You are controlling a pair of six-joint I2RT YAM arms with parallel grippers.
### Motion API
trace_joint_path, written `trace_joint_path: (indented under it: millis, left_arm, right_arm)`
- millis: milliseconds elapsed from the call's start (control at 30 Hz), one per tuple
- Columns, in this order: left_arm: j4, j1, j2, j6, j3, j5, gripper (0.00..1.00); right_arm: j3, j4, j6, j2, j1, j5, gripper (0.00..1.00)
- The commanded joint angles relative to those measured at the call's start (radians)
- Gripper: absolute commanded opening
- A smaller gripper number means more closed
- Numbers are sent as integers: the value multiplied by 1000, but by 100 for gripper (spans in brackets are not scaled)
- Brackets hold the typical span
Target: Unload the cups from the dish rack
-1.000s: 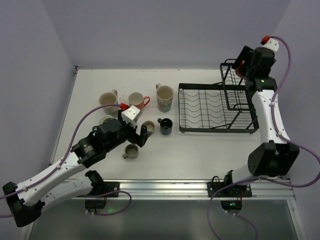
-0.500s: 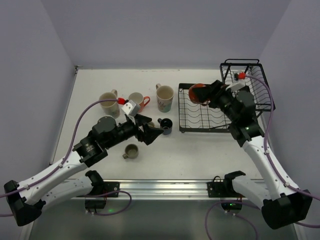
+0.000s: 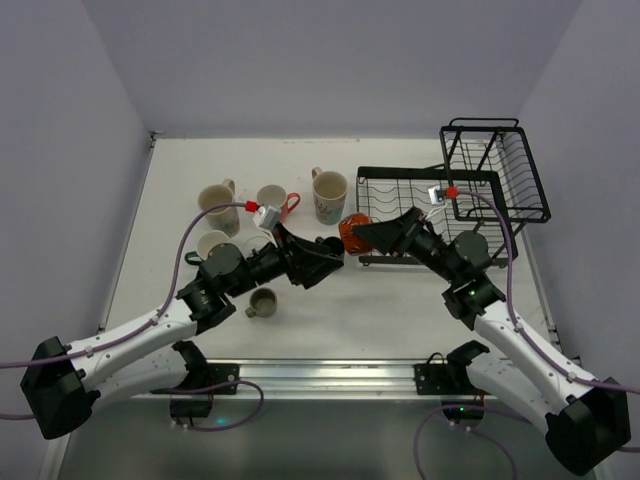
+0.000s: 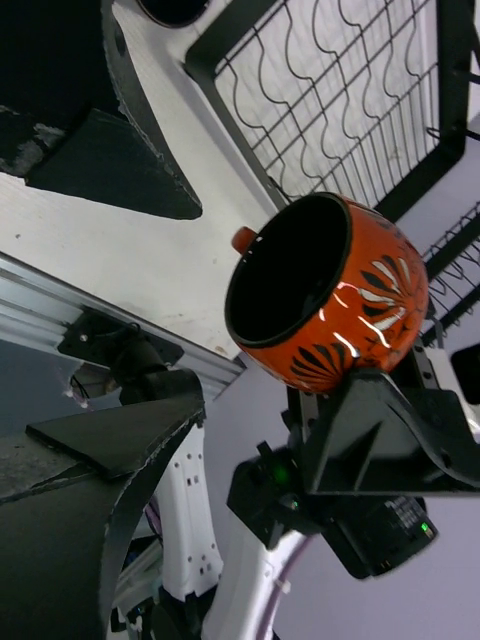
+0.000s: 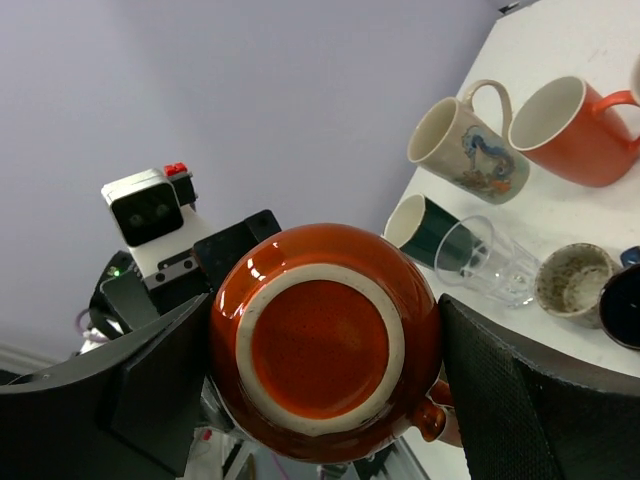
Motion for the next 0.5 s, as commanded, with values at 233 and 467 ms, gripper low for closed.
trace_joint_path:
  millis: [233, 467]
  left_arm:
    - [256, -10, 50, -95, -10, 35, 70]
    - [308, -13, 87, -97, -11, 47, 62]
  right_arm:
    - [-15, 195, 75, -2, 46, -41, 38]
    - [-20, 230, 86, 48, 113, -24, 38]
